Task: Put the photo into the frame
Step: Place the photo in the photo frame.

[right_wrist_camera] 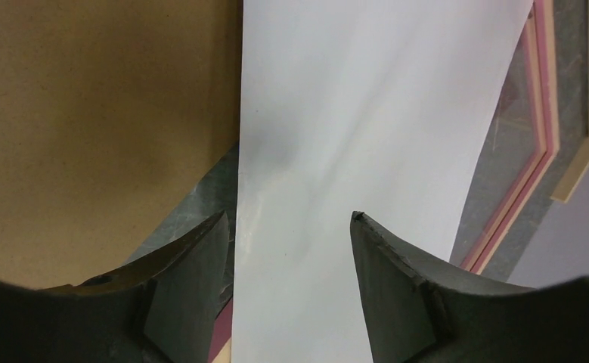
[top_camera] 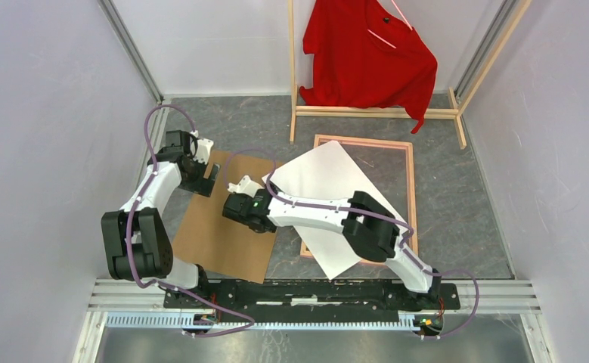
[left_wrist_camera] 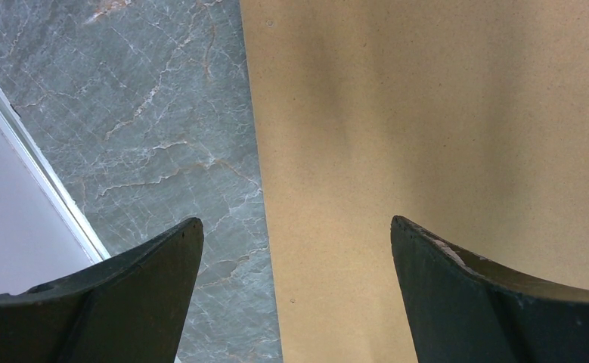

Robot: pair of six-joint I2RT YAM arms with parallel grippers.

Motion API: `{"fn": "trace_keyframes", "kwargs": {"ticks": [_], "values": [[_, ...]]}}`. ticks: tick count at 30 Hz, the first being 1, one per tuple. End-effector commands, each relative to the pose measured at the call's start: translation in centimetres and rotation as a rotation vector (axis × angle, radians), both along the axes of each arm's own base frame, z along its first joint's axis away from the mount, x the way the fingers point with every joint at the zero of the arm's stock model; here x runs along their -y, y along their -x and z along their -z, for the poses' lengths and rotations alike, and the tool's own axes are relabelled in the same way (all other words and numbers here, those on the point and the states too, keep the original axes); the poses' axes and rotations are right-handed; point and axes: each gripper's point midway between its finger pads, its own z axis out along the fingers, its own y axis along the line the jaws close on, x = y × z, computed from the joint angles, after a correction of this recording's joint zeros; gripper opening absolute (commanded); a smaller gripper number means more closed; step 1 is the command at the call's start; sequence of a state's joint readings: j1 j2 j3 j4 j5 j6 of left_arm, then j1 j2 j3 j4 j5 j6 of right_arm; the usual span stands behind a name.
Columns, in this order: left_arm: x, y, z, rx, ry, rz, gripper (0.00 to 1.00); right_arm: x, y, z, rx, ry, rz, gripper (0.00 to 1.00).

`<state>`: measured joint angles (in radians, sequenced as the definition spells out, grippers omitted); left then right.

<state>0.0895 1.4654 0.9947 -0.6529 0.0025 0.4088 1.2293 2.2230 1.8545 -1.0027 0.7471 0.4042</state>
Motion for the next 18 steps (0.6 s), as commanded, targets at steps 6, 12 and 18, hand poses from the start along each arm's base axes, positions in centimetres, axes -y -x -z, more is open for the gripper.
{"fn": "trace_keyframes", "kwargs": {"ticks": [6, 12, 18], "values": [[-0.9, -0.8, -1.2, 0.033, -0.038, -0.009, 1.0, -1.1, -0.5, 0.7, 0.099, 0.106, -0.066, 0.67], [-0.7, -1.2, -1.6, 0.04, -0.026, -0.017, 1.0, -1.0, -1.1, 1.4, 0.138, 0.139, -0.066, 0.62], [-0.8, -1.4, -1.9, 0.044, -0.031, -0.022, 1.0, -0.6, -2.1, 1.1, 0.211, 0.21, -0.074, 0.52]]}}
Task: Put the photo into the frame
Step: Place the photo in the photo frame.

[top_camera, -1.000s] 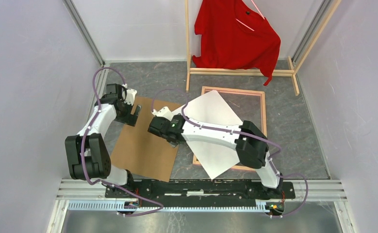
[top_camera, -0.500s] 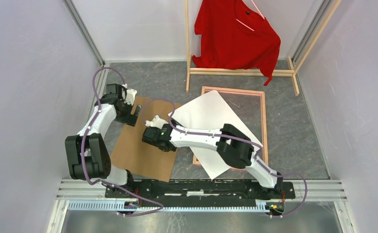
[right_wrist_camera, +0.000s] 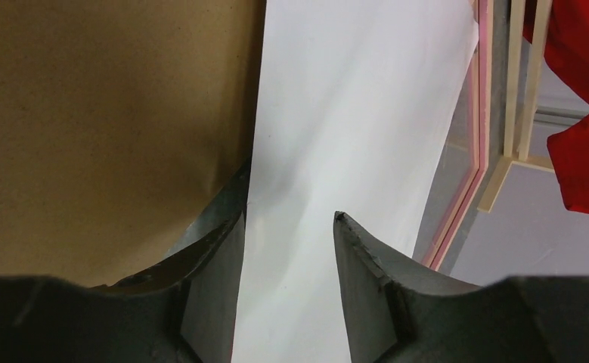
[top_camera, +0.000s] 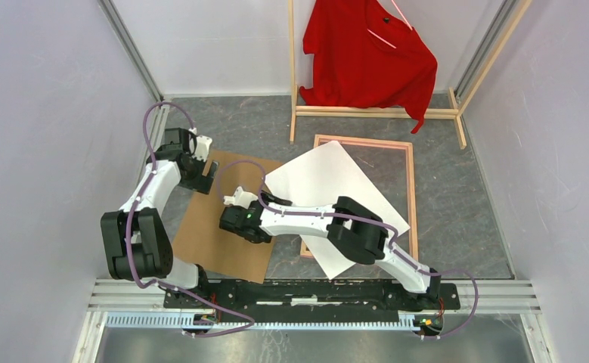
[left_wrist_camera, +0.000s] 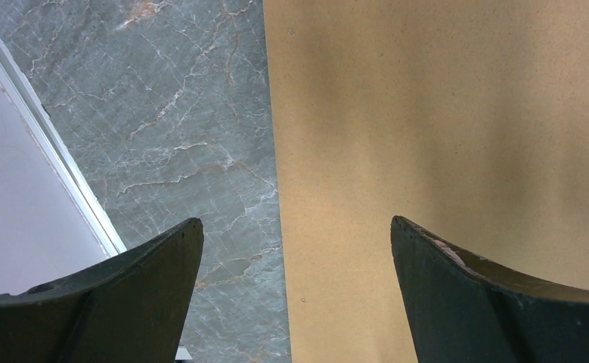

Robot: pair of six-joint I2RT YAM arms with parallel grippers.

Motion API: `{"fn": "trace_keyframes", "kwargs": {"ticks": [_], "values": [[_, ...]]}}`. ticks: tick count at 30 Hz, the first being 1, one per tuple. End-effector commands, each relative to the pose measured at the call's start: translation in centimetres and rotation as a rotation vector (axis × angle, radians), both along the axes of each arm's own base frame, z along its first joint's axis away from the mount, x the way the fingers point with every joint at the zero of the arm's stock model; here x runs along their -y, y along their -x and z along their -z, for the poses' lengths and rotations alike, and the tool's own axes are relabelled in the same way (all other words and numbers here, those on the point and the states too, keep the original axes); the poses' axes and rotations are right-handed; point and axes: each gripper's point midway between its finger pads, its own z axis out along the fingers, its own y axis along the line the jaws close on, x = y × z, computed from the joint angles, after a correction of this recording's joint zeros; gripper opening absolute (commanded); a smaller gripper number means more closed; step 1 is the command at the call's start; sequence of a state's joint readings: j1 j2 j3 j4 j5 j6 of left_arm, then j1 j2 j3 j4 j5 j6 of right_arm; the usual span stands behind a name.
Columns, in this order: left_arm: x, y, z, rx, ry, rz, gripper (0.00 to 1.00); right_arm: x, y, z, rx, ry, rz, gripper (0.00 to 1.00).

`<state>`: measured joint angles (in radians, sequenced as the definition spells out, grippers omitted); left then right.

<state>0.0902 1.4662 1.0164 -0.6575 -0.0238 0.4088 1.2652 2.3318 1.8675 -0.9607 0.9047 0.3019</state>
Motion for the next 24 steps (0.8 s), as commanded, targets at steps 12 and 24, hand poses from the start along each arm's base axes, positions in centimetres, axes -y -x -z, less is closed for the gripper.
{"fn": "trace_keyframes", "kwargs": {"ticks": [12, 24], "values": [[-0.5, -0.9, -2.3, 0.044, -0.017, -0.006, 1.0, 1.0, -0.9, 0.7, 0.052, 0.044, 0.004, 0.52], [-0.3, -0.8, -2.3, 0.042, -0.007, -0.011, 1.0, 0.6, -2.8, -1.4, 0.109, 0.019, 0.03, 0.19]]}}
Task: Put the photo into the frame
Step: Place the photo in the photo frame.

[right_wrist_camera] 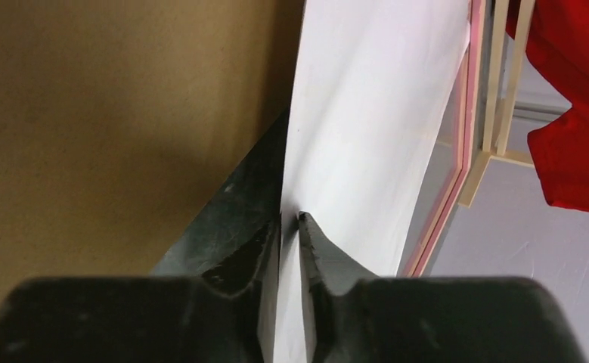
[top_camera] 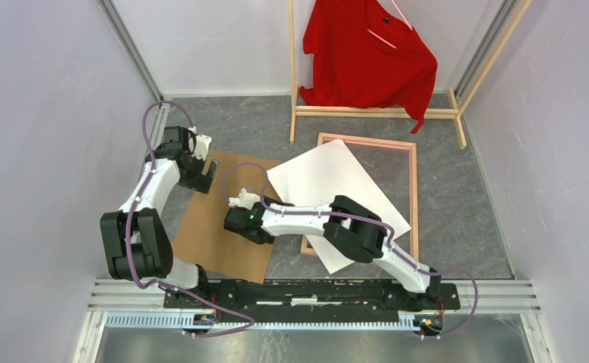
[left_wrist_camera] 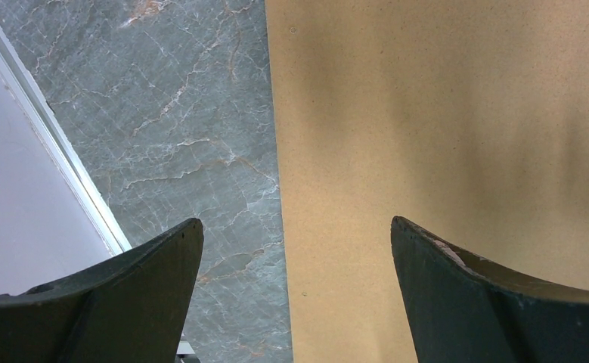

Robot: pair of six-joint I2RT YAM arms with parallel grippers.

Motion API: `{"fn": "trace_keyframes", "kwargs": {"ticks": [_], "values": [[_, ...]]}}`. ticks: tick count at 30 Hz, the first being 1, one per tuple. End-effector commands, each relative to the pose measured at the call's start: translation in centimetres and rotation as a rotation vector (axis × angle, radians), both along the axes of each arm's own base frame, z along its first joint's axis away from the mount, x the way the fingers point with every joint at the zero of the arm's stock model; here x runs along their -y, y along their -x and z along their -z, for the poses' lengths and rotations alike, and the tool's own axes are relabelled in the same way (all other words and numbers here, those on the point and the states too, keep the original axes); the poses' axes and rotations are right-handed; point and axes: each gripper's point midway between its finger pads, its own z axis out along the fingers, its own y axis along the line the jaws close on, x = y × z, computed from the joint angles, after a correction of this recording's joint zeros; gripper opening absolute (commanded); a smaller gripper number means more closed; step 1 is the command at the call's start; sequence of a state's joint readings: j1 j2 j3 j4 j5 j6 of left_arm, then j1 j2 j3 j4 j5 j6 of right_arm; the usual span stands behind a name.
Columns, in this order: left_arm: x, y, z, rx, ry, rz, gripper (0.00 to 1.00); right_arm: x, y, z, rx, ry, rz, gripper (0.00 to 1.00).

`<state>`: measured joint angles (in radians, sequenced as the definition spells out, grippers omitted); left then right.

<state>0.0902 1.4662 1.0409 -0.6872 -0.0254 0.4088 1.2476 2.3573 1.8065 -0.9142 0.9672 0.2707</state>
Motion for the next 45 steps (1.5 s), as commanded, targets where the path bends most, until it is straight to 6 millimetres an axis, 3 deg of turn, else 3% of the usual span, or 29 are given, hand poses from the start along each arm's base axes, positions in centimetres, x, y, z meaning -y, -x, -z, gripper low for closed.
{"fn": "trace_keyframes", "kwargs": {"ticks": [1, 5, 11, 18, 22, 25, 31, 34, 45], "values": [[-0.3, -0.9, -1.8, 0.048, -0.006, -0.009, 1.0, -1.3, -1.8, -3.3, 0.071, -0.067, 0.014, 0.17], [-0.2, -0.9, -1.8, 0.048, -0.005, -0.006, 1.0, -2.1, -2.2, -4.5, 0.077, -0.097, 0.014, 0.0], [-0.1, -0.9, -1.8, 0.048, 0.001, -0.005, 1.0, -2.8, -2.9, -9.5, 0.057, -0.297, 0.137, 0.0], [-0.1, -0.9, -2.0, 0.056, 0.001, 0.0, 1.0, -1.0, -2.0, -14.1, 0.023, -0.564, 0.263, 0.0], [0.1, -0.7, -2.2, 0.058, 0.008, 0.003, 1.0, -1.0, -2.1, -13.7, -0.097, -0.684, 0.327, 0.0], [0.1, -0.6, -2.2, 0.053, 0.011, 0.009, 1.0, -0.5, -3.3, -13.6, -0.14, -0.765, 0.365, 0.0], [0.1, -0.2, -2.0, 0.044, 0.001, 0.019, 1.0, 3.5, -6.5, -15.0, 0.0, -0.939, 0.539, 0.0], [0.0, -0.1, -1.9, 0.04, -0.005, 0.021, 1.0, 5.9, -7.7, -16.1, 0.116, -0.875, 0.68, 0.0], [0.0, 0.1, -1.3, 0.023, -0.004, 0.025, 1.0, 8.5, -9.7, -17.6, 0.323, -0.952, 0.802, 0.0]]}}
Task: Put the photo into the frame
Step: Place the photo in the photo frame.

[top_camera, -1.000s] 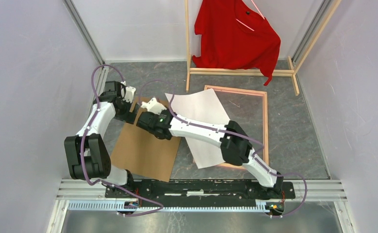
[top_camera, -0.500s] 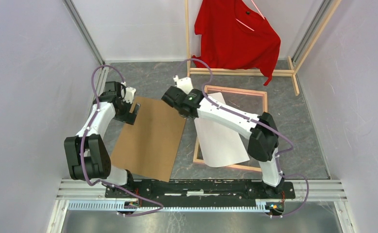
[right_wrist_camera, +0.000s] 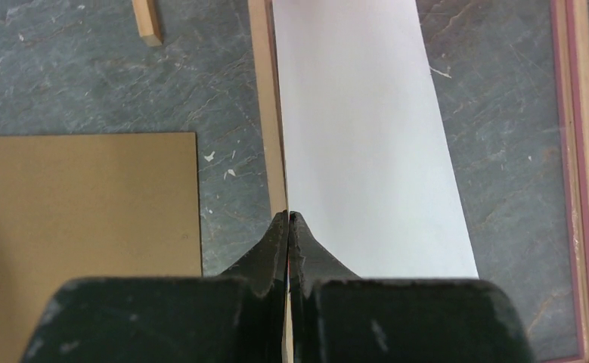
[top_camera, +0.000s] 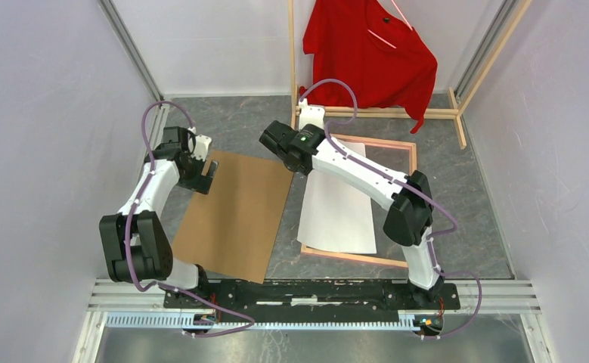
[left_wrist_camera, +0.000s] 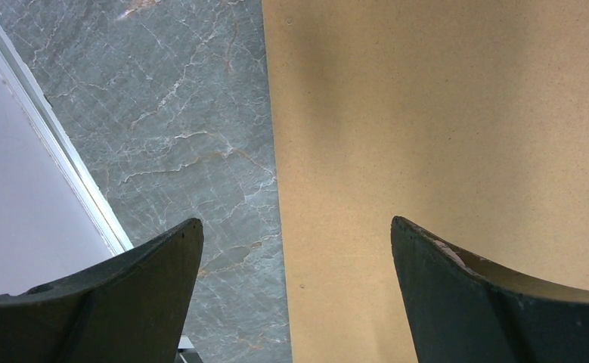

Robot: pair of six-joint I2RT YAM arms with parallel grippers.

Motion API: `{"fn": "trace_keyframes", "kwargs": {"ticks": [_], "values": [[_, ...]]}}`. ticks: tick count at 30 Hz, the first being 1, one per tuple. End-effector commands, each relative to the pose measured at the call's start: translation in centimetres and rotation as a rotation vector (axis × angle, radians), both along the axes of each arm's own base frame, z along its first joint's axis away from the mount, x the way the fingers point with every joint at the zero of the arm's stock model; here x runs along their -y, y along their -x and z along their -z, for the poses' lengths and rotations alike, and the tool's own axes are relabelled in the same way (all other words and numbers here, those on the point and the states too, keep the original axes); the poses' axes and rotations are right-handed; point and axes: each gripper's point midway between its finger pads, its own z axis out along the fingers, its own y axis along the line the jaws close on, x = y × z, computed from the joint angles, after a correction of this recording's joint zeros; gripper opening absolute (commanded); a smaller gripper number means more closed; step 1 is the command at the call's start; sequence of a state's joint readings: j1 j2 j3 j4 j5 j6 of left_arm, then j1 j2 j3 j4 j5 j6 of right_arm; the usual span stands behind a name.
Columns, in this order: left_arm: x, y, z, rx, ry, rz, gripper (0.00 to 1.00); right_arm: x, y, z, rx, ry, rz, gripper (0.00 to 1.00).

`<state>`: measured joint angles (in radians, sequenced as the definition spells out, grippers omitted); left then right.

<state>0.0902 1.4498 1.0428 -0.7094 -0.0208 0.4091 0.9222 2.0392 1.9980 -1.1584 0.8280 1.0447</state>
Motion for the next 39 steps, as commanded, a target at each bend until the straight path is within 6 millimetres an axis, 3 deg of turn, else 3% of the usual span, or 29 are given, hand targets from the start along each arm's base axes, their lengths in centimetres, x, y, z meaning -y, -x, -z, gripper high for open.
{"fn": "trace_keyframes", "kwargs": {"ticks": [1, 13, 20, 26, 39], "values": [[-0.2, -0.3, -0.9, 0.025, -0.01, 0.025, 1.0, 2.0, -1.5, -2.9, 0.1, 0.001, 0.104, 0.0], [0.0, -0.3, -0.4, 0.008, 0.0, 0.027, 1.0, 8.1, -1.2, -3.5, 0.15, 0.084, 0.223, 0.0], [0.0, -0.5, -0.7, 0.018, 0.002, 0.024, 1.0, 8.8, -1.1, -3.1, 0.138, 0.114, 0.215, 0.0], [0.0, -0.6, -0.8, 0.023, 0.001, 0.026, 1.0, 7.8, -2.0, -2.2, 0.091, 0.163, 0.03, 0.0], [0.0, -0.5, -0.6, 0.015, 0.003, 0.023, 1.0, 10.9, -0.4, 0.1, 0.015, 0.298, -0.02, 0.0]]}}
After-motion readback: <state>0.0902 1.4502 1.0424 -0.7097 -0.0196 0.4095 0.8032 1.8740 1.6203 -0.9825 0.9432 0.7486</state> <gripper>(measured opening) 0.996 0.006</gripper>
